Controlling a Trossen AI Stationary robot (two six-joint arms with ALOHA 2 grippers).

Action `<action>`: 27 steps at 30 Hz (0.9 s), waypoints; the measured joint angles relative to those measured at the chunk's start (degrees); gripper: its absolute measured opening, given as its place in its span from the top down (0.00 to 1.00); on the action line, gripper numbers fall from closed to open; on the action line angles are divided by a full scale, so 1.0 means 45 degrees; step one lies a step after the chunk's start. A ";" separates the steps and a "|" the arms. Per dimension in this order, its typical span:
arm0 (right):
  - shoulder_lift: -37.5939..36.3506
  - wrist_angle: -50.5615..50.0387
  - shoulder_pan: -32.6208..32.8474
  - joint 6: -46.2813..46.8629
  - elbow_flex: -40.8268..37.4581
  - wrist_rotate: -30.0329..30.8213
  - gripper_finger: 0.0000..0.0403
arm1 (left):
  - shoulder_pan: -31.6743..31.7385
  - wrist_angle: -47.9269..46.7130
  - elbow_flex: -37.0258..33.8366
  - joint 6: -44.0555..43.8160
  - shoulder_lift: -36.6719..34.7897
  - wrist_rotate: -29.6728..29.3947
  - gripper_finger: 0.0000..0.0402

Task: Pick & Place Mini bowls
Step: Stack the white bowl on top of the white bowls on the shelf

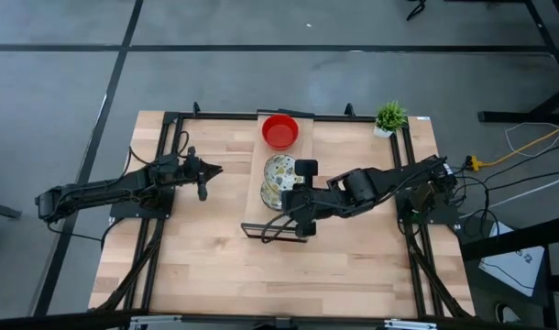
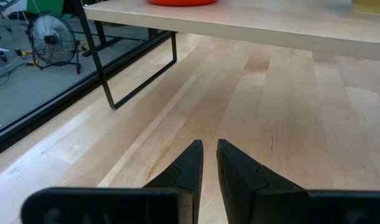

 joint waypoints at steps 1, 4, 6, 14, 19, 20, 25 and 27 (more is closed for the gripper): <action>0.0000 0.0003 -0.0056 -0.0002 0.0000 0.0005 0.97 | 0.0000 0.0002 -0.0002 0.0000 -0.0004 0.0004 0.89; 0.0000 -0.0054 -0.0207 -0.0004 0.0000 0.0007 0.97 | -0.0002 -0.0002 -0.0002 0.0000 -0.0003 0.0003 0.89; 0.0000 -0.0205 -0.0290 -0.0002 0.0000 -0.0027 0.97 | -0.0004 0.0001 0.0001 0.0000 -0.0005 0.0001 0.89; 0.0000 -0.0716 -0.0345 0.0216 0.0000 -0.0321 0.97 | -0.0003 0.0000 -0.0001 0.0000 -0.0005 0.0003 0.89; 0.0084 -0.0865 -0.0327 0.0392 0.0000 -0.0342 0.97 | -0.0004 -0.0002 -0.0002 0.0000 -0.0004 0.0005 0.89; 0.0116 -0.0891 -0.0300 0.0392 -0.0001 -0.0352 0.97 | -0.0004 0.0001 -0.0002 0.0000 0.0000 0.0003 0.89; 0.0379 -0.0995 -0.0277 0.0300 -0.0013 -0.0635 0.97 | -0.0004 -0.0002 0.0000 0.0000 0.0000 0.0002 0.89; 0.0452 -0.0996 -0.0272 0.0297 -0.0015 -0.0692 0.97 | 0.0000 0.0002 0.0002 0.0000 0.0000 0.0004 0.89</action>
